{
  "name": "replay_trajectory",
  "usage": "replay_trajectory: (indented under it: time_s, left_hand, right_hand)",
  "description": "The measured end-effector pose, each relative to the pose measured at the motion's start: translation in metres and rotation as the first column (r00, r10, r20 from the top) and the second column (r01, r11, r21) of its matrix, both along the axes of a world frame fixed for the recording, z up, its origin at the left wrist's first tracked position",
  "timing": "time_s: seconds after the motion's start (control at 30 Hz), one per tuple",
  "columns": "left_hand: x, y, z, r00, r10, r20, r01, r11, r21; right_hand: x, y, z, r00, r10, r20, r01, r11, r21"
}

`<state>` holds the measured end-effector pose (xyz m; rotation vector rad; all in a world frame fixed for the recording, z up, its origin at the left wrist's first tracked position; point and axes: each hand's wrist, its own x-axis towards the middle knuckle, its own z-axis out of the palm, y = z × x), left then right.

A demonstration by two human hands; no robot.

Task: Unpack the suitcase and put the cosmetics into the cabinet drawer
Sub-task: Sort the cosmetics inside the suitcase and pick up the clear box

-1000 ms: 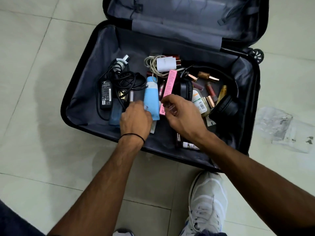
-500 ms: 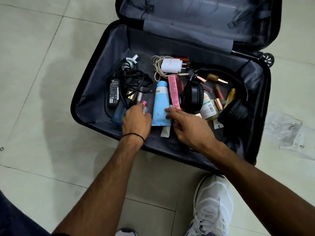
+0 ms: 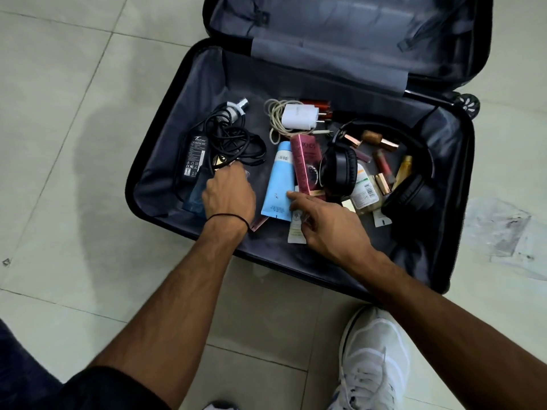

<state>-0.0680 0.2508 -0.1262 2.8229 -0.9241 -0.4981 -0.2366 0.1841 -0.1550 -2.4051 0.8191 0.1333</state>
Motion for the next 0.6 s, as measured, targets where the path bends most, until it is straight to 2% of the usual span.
replay_trajectory:
  time_s: [0.07,0.23,0.37,0.47,0.6]
  left_hand:
    - [-0.002,-0.001,-0.002,1.0,-0.017,0.002,0.017,1.0,0.018]
    - [0.005,-0.006,-0.006,0.994,0.029,-0.109,-0.029,1.0,-0.006]
    - [0.004,-0.007,-0.002,1.0,-0.026,0.017,0.026,0.999,0.019]
    - [0.009,-0.012,-0.002,0.995,-0.062,0.076,0.053,0.992,0.118]
    - [0.019,-0.032,-0.003,0.976,-0.213,0.052,0.189,0.938,0.29]
  right_hand:
    - [0.0,0.0,0.0,1.0,0.003,-0.002,-0.003,1.0,-0.003]
    - [0.0,-0.003,-0.001,1.0,-0.026,0.011,0.026,1.0,-0.001]
    - [-0.001,-0.003,-0.002,0.999,-0.027,0.017,0.027,1.0,0.009]
    - [-0.002,-0.003,-0.003,1.0,-0.019,0.018,0.019,1.0,0.02]
    - [-0.001,-0.004,-0.002,1.0,0.0,0.012,0.0,1.0,0.025]
